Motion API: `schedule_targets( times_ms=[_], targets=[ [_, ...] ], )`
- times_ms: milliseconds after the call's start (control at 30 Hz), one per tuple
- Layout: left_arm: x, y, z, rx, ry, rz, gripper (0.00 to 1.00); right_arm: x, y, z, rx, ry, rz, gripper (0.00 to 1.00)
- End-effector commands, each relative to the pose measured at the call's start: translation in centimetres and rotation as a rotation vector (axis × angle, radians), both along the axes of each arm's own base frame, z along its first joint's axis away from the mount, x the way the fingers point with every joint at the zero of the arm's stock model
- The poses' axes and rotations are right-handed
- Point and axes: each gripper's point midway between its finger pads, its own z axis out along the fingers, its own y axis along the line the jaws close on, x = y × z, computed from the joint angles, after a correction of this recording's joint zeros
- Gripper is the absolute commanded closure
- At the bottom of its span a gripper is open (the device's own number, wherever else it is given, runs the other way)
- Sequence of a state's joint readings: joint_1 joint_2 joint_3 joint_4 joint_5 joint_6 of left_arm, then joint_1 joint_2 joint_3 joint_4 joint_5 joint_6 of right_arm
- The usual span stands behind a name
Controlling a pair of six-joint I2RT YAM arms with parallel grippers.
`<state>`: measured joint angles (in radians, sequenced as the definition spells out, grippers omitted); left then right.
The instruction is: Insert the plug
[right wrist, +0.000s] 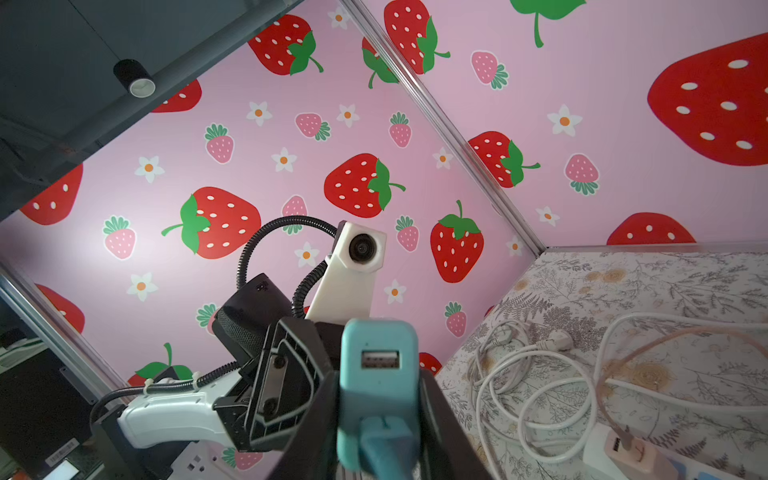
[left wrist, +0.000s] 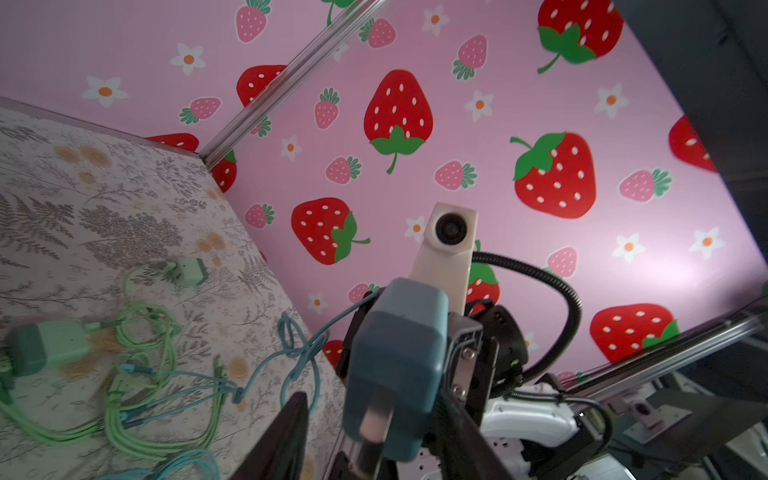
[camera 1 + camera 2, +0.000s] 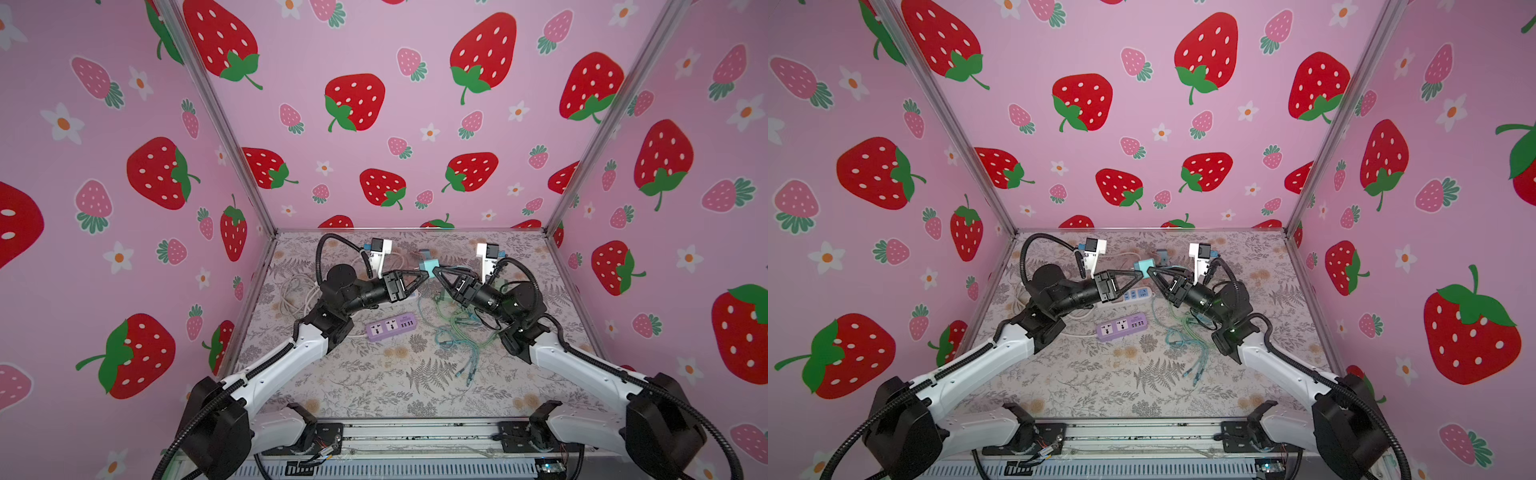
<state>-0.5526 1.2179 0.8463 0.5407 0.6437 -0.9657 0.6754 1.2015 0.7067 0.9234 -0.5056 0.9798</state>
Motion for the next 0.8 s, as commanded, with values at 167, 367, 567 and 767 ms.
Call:
schedule_targets(
  times_ms=[167,367,567,767],
  targets=[
    [-0.2,5.5,-0.9,0.035,0.036,0.131,0.28,2.6,-0.3,3.7,-0.165,-0.124,-0.093,0.83],
    [-0.3,9.5,-3.8,0.165,0.111,0.261,0.27,4.6,-0.5,6.7,-0.275,-0.184,-0.172,0.83],
    [-0.3,13.0,-6.5,0.268,0.199,0.379,0.26,5.9,-0.8,9.5,-0.353,-0.223,-0.223,0.83],
    [-0.1,14.4,-8.0,0.306,0.251,0.418,0.26,7.3,-1.5,8.8,-0.488,-0.185,-0.273,0.83]
  ],
)
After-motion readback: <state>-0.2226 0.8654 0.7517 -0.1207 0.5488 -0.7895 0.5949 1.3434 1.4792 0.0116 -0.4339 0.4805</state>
